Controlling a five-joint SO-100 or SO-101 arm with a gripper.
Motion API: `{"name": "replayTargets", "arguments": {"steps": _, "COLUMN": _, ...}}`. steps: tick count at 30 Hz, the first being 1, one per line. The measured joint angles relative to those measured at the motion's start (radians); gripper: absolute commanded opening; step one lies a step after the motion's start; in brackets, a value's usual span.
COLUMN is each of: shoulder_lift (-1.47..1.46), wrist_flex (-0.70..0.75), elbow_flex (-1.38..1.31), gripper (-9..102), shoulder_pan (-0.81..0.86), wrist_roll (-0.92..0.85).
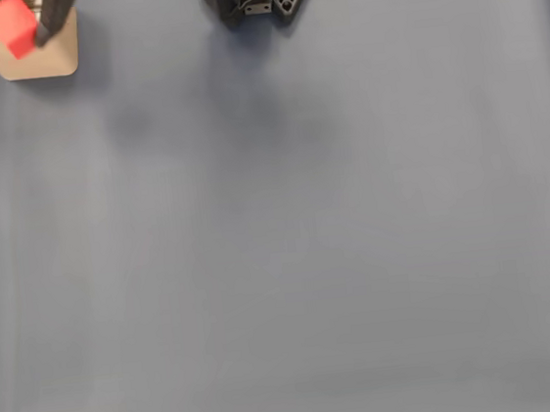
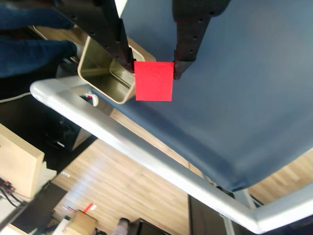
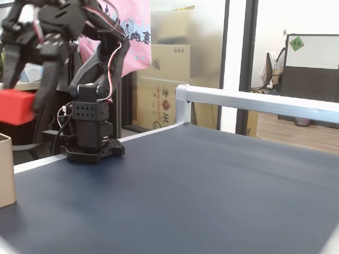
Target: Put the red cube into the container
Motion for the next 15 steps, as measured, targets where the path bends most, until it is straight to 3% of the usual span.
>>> {"name": "replayTargets", "arguments": {"steps": 5, "shoulder_lift": 0.003, "wrist_flex": -0.032, "elbow_flex": 0.063, "gripper": 3, "shoulder_pan": 0.13, "wrist_roll": -0.023}}
{"name": "replayTargets", "arguments": {"steps": 15, "shoulder_lift": -0.041, "wrist_flex": -0.163, "elbow_flex": 0.077, "gripper": 3, "shoulder_pan": 0.213, "wrist_roll": 0.008}}
